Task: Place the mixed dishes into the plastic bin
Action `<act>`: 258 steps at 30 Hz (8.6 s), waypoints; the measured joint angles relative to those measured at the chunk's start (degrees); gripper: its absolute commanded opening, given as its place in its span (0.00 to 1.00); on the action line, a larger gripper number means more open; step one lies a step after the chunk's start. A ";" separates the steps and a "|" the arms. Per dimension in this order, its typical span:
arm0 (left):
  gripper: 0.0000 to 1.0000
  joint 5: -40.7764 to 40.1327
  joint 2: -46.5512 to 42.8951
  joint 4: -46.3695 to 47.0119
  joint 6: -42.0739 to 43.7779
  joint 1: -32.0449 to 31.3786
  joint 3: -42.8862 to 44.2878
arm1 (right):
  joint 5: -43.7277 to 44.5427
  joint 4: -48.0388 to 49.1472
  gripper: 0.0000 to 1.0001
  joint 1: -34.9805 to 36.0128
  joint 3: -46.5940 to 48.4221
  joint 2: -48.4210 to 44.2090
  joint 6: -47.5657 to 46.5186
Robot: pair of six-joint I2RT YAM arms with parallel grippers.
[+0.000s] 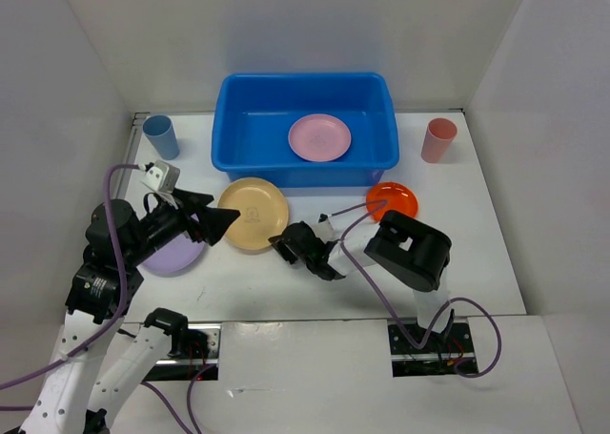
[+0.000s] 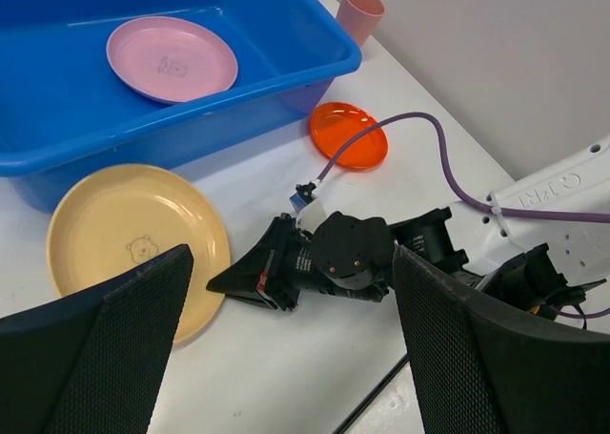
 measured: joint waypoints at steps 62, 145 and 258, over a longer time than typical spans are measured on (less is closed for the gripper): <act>0.92 -6.32 -0.26 2.69 1.79 -0.04 10.23 | -27.91 -46.82 0.43 -45.46 60.67 19.69 -54.97; 0.95 -17.31 6.23 -9.20 -3.37 16.46 23.34 | -17.51 -26.08 0.01 5.70 56.54 28.83 -33.48; 0.00 -30.16 108.89 -22.56 14.82 24.50 88.39 | -27.34 -44.50 1.00 -62.03 22.88 -45.31 -56.81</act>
